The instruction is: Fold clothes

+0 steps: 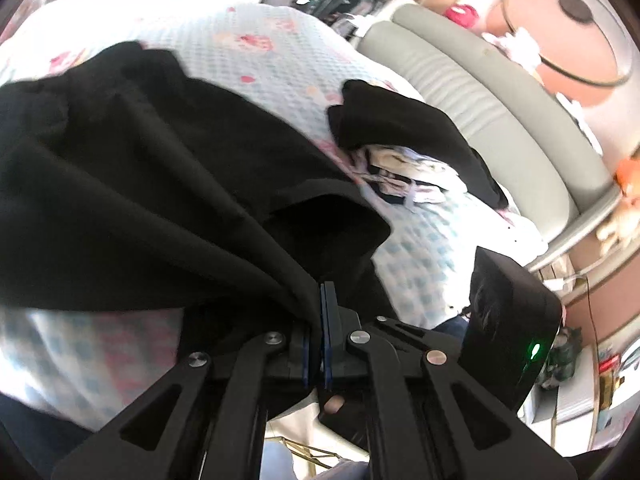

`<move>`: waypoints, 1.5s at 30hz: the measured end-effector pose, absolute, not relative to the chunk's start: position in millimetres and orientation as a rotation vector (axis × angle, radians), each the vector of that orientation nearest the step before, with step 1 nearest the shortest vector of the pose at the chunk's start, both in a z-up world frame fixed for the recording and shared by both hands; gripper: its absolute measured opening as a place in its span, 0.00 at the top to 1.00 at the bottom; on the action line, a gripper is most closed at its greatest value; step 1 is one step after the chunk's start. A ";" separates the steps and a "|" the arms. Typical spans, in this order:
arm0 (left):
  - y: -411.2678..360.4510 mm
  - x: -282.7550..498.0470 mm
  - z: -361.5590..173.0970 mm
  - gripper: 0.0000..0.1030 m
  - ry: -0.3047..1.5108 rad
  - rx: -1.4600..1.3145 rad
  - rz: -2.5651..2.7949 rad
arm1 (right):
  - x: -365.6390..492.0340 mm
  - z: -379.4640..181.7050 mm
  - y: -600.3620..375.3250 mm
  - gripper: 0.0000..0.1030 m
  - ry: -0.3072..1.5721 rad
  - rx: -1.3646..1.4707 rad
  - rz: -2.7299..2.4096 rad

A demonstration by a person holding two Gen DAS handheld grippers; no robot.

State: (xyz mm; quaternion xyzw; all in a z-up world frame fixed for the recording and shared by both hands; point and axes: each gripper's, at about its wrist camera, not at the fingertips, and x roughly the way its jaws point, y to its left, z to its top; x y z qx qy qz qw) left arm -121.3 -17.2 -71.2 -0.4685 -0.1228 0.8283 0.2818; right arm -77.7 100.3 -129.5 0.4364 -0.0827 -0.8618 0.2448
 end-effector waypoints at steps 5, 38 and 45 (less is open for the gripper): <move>43.3 -135.7 -51.0 0.96 -0.262 -1.198 2.157 | -84.5 -99.2 171.7 0.89 -0.291 1.157 -2.618; -182.5 -151.7 -102.0 0.41 -0.783 -1.363 2.602 | -156.9 -165.2 126.5 0.74 -0.263 1.453 -2.482; -194.6 -156.4 -93.8 0.34 -0.726 -1.294 2.781 | -149.4 -133.1 150.8 0.78 -0.185 1.347 -2.688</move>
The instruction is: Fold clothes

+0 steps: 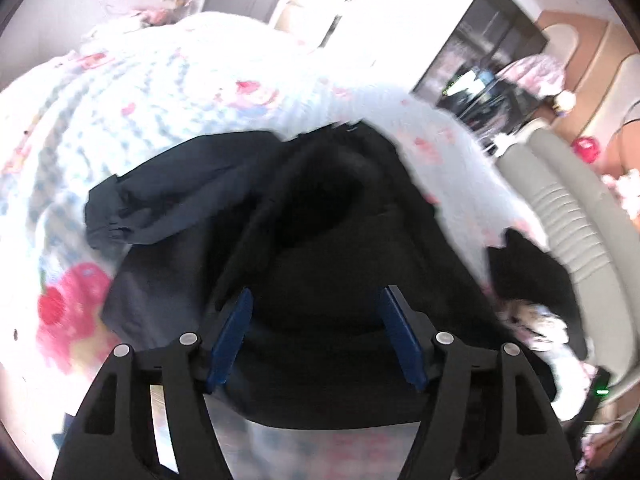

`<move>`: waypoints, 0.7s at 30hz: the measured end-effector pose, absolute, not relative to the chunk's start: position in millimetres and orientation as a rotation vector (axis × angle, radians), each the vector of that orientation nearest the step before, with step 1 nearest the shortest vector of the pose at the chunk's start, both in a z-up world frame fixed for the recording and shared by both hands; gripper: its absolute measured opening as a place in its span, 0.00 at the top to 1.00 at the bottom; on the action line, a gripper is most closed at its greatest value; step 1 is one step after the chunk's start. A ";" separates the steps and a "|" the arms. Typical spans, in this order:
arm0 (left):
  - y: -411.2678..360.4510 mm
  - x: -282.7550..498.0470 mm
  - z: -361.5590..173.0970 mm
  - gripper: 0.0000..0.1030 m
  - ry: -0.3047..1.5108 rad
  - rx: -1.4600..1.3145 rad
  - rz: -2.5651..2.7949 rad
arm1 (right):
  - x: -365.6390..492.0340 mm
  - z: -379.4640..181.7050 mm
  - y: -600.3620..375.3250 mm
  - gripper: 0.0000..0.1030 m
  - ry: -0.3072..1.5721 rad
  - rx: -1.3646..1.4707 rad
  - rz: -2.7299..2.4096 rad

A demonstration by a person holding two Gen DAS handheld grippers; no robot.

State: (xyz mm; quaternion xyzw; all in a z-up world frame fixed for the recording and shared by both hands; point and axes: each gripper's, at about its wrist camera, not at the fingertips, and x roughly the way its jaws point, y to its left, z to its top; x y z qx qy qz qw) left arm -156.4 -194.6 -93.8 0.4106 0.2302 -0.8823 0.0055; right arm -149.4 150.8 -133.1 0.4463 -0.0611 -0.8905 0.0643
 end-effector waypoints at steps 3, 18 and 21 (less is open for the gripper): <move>-197.4 -147.1 -81.3 0.34 0.682 1.186 -2.731 | -144.2 -127.1 161.3 0.78 -0.162 1.328 -2.756; -146.7 -199.5 -144.4 0.69 0.436 1.668 -2.703 | -127.5 -121.5 173.6 0.47 -0.221 1.326 -2.717; -122.4 -189.5 -135.1 0.84 0.446 1.614 -2.785 | -125.6 -125.2 161.7 0.45 -0.277 1.319 -2.610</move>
